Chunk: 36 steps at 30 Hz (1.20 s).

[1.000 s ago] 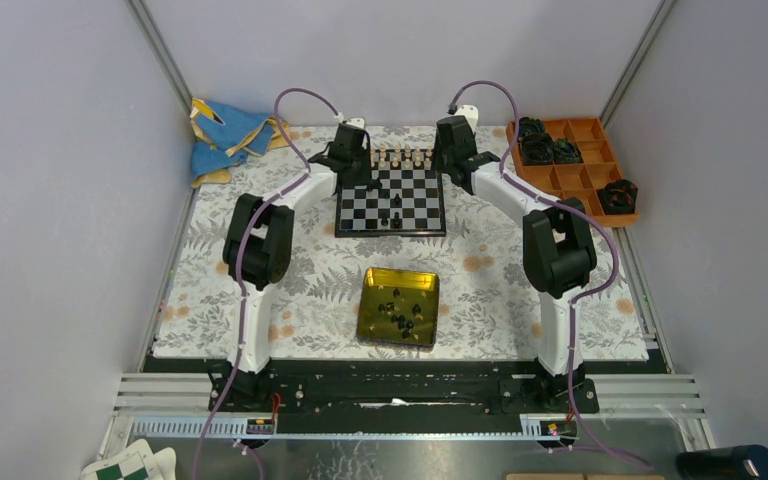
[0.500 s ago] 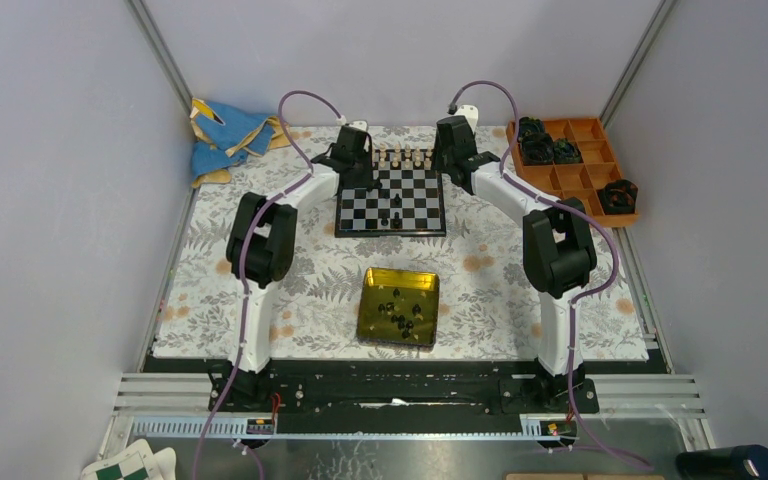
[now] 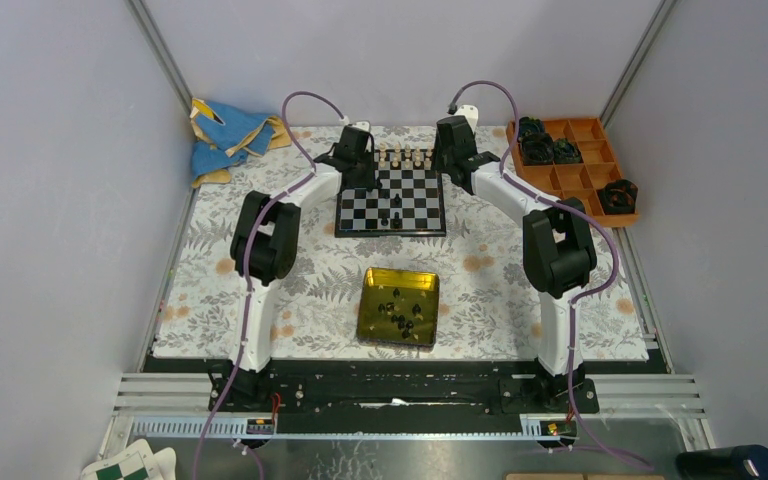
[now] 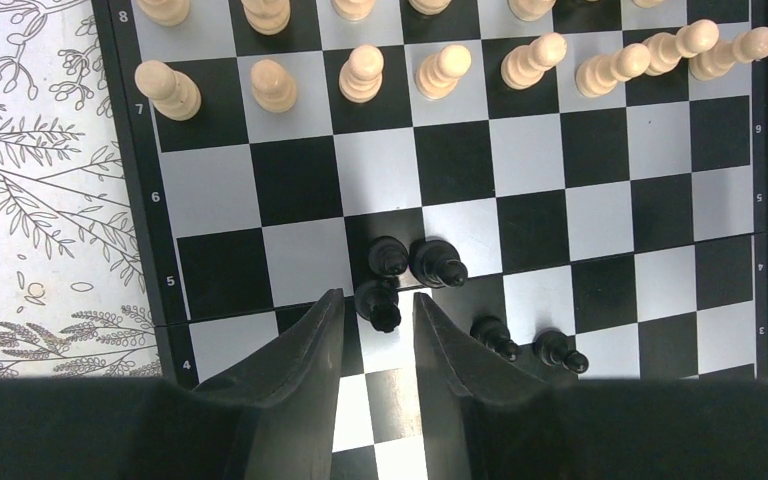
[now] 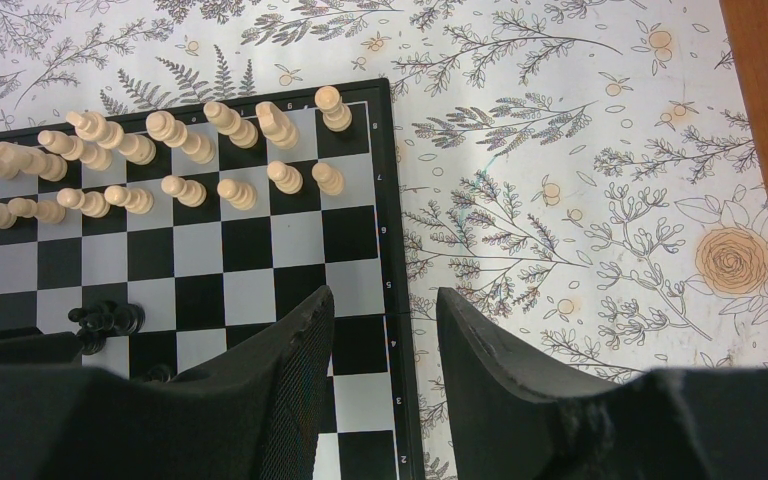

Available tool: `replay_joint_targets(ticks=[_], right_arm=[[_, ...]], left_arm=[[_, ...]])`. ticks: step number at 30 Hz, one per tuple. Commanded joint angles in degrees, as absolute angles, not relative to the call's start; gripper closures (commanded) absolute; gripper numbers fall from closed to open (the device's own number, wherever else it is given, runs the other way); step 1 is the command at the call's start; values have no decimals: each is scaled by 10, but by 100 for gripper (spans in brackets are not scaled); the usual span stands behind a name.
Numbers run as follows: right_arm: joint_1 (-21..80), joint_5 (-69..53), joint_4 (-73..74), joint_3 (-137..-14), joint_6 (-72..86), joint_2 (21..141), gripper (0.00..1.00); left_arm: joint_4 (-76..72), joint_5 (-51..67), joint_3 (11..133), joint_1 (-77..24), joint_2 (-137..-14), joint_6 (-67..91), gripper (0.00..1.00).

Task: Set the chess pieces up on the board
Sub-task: Pick up the chess piece from the chessboard.

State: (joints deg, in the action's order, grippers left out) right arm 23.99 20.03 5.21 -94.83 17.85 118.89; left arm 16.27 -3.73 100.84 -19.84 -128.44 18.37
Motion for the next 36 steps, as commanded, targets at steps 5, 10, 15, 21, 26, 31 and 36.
replay_joint_targets(ticks=[5, 10, 15, 21, 26, 31, 36], right_arm=[[239, 206, 29, -956, 179, 1182, 51], [239, 206, 30, -957, 180, 1183, 52], [239, 207, 31, -958, 178, 1184, 52], [239, 209, 32, -960, 177, 1186, 52], [239, 207, 34, -964, 176, 1188, 52], [239, 207, 35, -968, 172, 1188, 52], [238, 206, 38, -968, 168, 1186, 52]], left_arm=[[159, -27, 1028, -200, -1294, 185, 64], [159, -27, 1031, -200, -1300, 185, 66], [159, -26, 1038, -200, -1306, 188, 69], [159, -24, 1040, -200, -1309, 188, 71], [159, -26, 1040, -200, -1307, 188, 81], [162, -38, 1037, -200, -1301, 188, 89], [165, -57, 1027, -200, -1286, 187, 96]])
